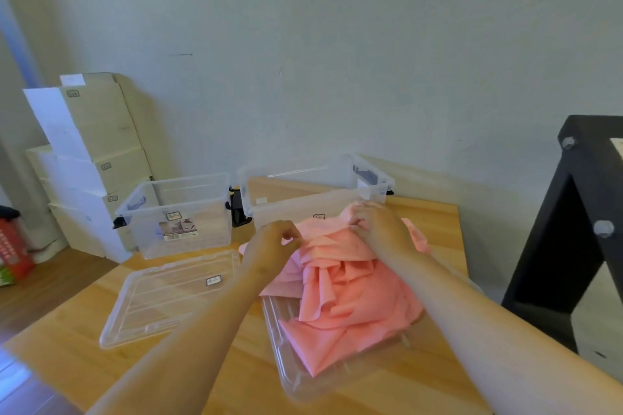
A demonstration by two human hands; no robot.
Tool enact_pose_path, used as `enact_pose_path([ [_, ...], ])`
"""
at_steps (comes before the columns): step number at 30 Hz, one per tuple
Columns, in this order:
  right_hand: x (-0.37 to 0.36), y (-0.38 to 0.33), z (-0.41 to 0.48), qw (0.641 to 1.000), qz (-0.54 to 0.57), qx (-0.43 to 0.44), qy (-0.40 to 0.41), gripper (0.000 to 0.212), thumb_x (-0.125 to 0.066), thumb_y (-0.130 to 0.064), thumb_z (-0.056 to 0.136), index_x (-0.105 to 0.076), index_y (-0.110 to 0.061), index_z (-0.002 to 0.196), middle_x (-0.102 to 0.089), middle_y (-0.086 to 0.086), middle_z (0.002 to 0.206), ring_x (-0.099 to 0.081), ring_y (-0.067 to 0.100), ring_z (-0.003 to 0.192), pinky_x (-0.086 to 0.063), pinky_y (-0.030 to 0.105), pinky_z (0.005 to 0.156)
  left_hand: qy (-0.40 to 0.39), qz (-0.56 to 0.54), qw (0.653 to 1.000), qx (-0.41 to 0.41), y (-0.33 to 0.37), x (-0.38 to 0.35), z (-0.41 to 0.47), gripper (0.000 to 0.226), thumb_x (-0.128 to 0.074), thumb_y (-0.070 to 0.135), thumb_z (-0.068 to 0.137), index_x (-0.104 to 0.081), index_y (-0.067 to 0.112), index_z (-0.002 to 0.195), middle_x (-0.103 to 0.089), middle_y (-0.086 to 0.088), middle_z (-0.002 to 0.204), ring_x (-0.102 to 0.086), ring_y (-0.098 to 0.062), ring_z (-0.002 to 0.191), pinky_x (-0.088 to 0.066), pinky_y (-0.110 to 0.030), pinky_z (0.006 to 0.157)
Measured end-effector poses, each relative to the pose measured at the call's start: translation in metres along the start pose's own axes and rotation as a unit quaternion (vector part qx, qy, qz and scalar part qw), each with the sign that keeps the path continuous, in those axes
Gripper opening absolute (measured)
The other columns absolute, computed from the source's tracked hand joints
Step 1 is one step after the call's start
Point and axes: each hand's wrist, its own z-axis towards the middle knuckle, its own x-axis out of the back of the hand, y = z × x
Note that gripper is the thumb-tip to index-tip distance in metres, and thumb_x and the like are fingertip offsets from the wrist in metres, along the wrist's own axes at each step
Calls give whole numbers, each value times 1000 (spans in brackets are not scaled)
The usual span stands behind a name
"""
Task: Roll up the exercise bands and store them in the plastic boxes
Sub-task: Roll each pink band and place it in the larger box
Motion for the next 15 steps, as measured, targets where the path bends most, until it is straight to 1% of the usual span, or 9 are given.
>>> enact_pose_path([
  [2,9,-6,6,1000,11,-22,-9,3,-67,-17,82,-69,-16,81,-66,3,112,-53,22,116,-42,39,93,-8,0,1000,4,7,9,6,8,-58,19,96,-62,15,91,-67,1,96,-61,-16,94,-46,-30,80],
  [3,16,-10,9,999,26,-24,-14,7,-67,-18,83,-67,-21,77,-67,1,110,-54,21,115,-43,39,92,-10,-4,1000,4,11,14,9,8,-54,19,98,-57,16,91,-67,-2,97,-61,-19,92,-47,-32,78],
  [5,30,-17,18,998,52,-24,-14,20,-67,-21,83,-58,-34,70,-68,-3,103,-59,19,110,-46,38,89,-1,-8,1000,-6,23,26,16,15,-46,18,101,-45,20,86,-62,-4,87,-58,-26,81,-45,-31,68],
  [6,39,-22,22,998,56,-27,-9,19,-67,-23,83,-58,-36,72,-68,-3,104,-60,19,107,-47,38,89,8,-4,1000,-16,30,33,20,16,-43,16,102,-42,19,86,-57,-2,80,-54,-25,73,-41,-30,63],
  [7,48,-26,28,998,58,-25,0,15,-67,-25,83,-60,-35,75,-69,-1,105,-61,20,105,-47,39,89,18,0,1000,-25,38,41,24,15,-41,15,102,-41,16,88,-52,-1,76,-48,-22,67,-38,-30,60],
  [9,69,-36,39,997,63,-18,29,3,-66,-26,85,-67,-28,83,-70,1,103,-62,22,101,-48,38,87,36,15,998,-40,54,58,31,12,-37,16,104,-40,11,93,-48,-1,70,-42,-17,59,-33,-30,55],
  [11,91,-47,49,996,71,-8,55,6,-62,-24,89,-68,-22,89,-71,-2,100,-62,21,94,-48,36,84,54,24,997,-56,69,76,38,14,-35,19,104,-39,11,94,-49,-3,68,-43,-20,59,-35,-34,57],
  [13,113,-61,58,994,88,-1,70,8,-59,-23,90,-65,-23,86,-69,-5,96,-61,19,84,-50,36,79,75,25,994,-75,83,95,44,13,-35,20,104,-39,12,94,-50,-3,69,-45,-24,62,-39,-39,59],
  [15,134,-73,68,992,91,16,90,9,-58,-22,90,-64,-23,82,-69,-5,91,-62,18,85,-51,39,79,112,35,988,-99,99,116,50,12,-37,19,104,-40,12,95,-50,-2,66,-46,-25,61,-38,-39,58],
])
